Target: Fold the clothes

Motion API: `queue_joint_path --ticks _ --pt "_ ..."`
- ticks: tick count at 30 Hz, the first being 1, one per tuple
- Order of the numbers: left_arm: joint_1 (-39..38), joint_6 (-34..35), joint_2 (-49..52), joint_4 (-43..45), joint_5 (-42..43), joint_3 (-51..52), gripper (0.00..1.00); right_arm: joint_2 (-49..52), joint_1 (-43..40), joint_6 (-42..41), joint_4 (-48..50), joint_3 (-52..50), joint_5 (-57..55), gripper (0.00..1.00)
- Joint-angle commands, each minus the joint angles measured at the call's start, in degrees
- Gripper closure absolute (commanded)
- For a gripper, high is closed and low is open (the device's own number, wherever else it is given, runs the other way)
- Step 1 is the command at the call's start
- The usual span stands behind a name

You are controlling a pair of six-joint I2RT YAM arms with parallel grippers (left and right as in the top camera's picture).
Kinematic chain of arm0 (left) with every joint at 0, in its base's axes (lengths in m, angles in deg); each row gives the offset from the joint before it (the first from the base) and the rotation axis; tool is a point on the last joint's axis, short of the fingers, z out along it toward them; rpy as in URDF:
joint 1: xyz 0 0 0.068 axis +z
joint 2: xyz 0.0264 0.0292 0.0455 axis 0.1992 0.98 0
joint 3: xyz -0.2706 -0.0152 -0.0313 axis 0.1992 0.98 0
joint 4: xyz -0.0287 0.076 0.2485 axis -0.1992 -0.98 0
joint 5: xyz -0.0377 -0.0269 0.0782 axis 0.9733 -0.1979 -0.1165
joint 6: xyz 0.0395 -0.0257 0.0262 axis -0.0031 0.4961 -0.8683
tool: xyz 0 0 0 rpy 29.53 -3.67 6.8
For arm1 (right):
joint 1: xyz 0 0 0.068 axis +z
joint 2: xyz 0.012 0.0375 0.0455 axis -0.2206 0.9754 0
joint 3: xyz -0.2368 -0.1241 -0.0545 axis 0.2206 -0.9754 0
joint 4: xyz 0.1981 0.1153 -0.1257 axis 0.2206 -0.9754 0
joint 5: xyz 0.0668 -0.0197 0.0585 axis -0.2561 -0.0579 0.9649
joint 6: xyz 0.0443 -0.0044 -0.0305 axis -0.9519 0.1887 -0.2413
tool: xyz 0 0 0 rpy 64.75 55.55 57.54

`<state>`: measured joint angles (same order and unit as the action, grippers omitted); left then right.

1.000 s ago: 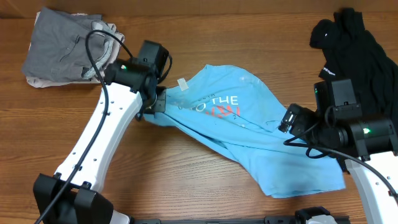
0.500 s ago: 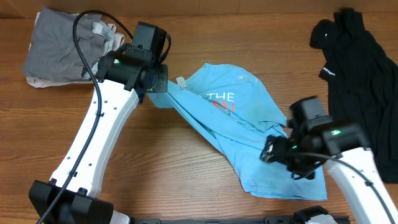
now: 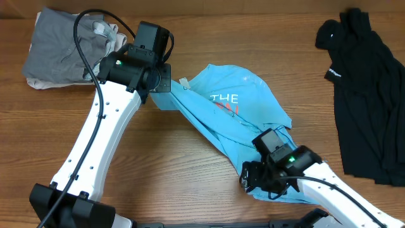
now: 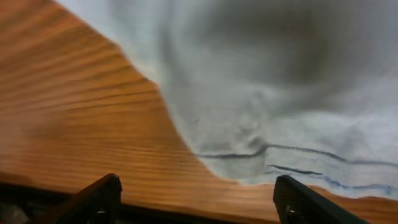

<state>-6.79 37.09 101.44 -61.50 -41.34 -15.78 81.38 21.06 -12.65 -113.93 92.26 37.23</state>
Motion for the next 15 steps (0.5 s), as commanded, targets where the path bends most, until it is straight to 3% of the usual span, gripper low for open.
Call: queue_joint_path --ticks 1,9,15 --pt "0.31 -0.92 -0.15 0.24 -1.22 -1.44 0.96 2.49 0.37 -2.73 1.99 -2.27 -1.33 0.2" --pt "0.31 -0.92 -0.15 0.24 -1.25 -1.44 0.96 9.03 0.37 -4.15 5.09 -2.49 -1.53 0.35" --pt "0.33 -0.92 -0.15 0.24 -1.27 -1.44 0.96 11.67 0.37 -6.82 5.95 -2.49 -1.92 0.62"
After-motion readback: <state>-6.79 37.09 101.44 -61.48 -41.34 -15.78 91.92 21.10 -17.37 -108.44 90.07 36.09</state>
